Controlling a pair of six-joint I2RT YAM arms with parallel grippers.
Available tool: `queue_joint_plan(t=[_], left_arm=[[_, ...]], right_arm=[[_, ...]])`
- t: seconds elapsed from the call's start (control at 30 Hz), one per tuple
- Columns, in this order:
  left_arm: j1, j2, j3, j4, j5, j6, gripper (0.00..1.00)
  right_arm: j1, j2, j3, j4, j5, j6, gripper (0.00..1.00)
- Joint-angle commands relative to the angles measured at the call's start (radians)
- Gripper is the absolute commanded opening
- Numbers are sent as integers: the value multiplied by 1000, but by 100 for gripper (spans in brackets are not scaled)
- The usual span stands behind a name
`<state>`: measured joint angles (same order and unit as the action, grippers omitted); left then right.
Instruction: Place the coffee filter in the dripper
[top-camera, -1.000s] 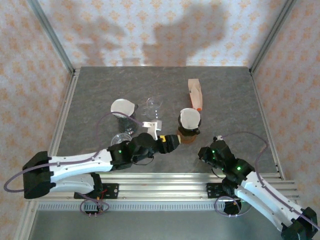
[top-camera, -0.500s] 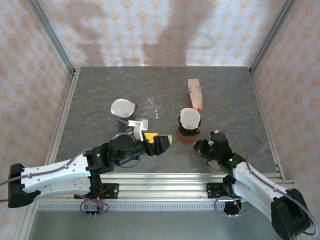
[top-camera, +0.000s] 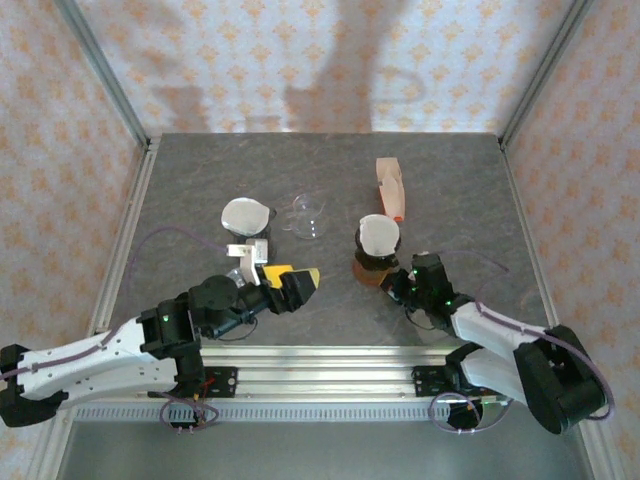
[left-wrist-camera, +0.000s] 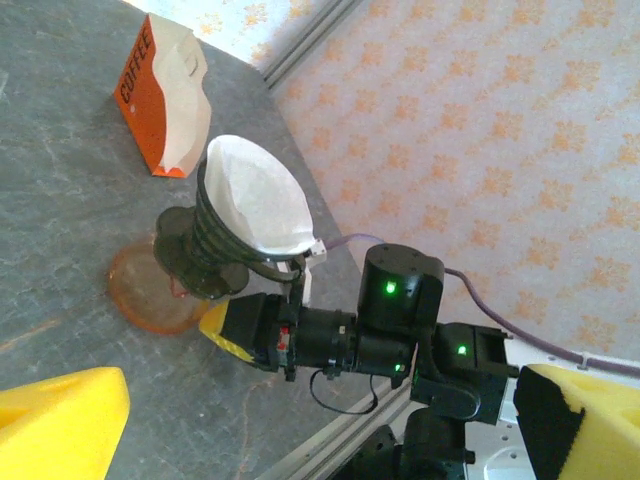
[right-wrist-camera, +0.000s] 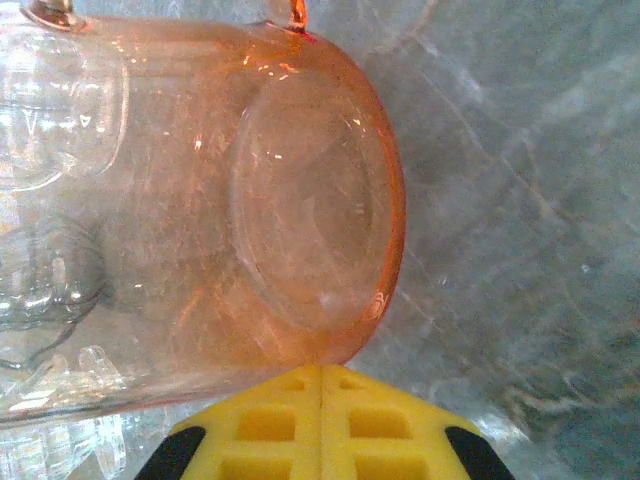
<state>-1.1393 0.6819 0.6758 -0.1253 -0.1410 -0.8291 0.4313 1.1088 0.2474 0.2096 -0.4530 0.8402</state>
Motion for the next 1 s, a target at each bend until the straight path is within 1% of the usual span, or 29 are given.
queue_joint_plan(t=[0.0, 0.23, 0.63, 0.8, 0.97], left_arm=[[-7, -26, -25, -45, -38, -3, 99], [-7, -76, -33, -86, -62, -3, 99], [-7, -162, -42, -170, -104, -14, 99], [-7, -206, -56, -203, -125, -19, 99], [-7, -252, -77, -224, -152, -23, 100]], right_arm=[[-12, 62, 58, 94, -11, -37, 0], [-18, 239, 140, 165, -30, -64, 0], [-22, 554, 377, 234, -53, -66, 0], [-22, 575, 388, 235, -52, -62, 0], [-19, 500, 314, 223, -36, -55, 0]])
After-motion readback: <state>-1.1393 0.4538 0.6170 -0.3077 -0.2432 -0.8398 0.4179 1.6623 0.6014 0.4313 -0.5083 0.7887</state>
